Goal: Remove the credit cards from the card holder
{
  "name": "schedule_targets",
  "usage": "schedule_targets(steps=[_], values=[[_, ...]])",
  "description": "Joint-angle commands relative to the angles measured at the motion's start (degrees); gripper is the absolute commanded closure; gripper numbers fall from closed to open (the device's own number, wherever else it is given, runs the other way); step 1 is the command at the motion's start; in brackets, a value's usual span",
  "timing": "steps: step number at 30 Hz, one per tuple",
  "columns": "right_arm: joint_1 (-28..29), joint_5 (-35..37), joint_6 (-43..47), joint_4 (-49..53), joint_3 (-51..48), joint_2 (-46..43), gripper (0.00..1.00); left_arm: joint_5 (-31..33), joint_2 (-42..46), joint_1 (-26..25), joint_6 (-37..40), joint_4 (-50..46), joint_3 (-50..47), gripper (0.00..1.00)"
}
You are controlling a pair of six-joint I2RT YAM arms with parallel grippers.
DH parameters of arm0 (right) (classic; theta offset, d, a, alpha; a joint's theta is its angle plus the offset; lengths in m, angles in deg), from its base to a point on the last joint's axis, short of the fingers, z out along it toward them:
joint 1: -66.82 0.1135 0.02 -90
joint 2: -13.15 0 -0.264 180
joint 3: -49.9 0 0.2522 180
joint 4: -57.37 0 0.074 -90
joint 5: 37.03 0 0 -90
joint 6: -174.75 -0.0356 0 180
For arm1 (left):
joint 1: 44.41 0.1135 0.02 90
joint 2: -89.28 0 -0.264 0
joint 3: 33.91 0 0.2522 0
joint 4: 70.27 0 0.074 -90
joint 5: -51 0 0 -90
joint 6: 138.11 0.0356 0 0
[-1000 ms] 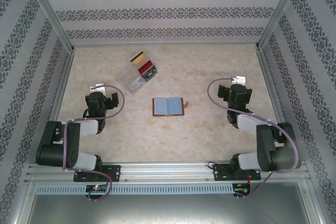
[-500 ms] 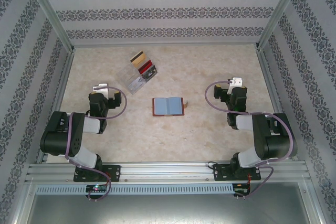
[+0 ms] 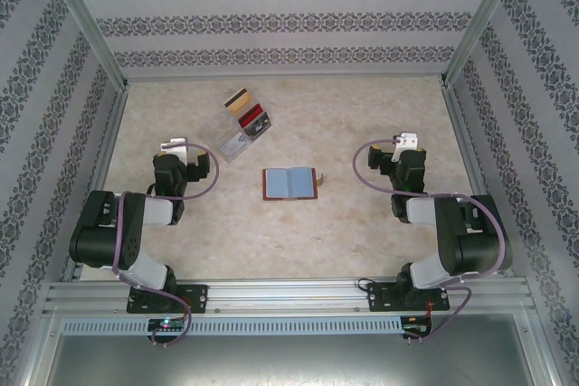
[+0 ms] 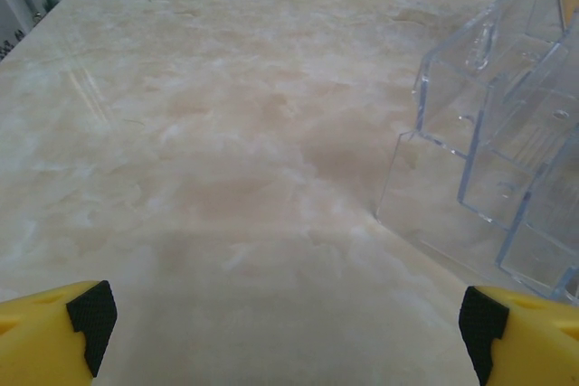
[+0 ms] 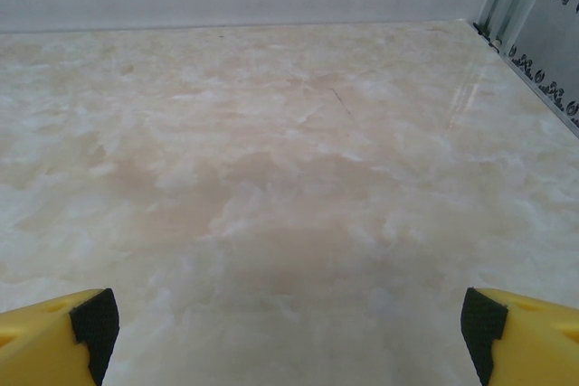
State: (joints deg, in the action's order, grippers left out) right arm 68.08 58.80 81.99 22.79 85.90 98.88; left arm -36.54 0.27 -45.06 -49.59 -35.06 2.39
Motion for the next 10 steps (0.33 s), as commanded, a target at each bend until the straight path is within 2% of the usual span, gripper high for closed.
schedule_targets(steps=[1, 10], values=[[-0.12, -1.24, 0.58, -2.11, -0.09, 0.44, 0.02, -2.02, -0.48, 0.46, 1.11, -1.39, 1.12, 0.01], [-0.12, -1.47, 0.61, -2.75, -0.52, 0.20, 0.02, -2.33, -0.57, 0.56, 0.94, -1.54, 1.31, 0.01]])
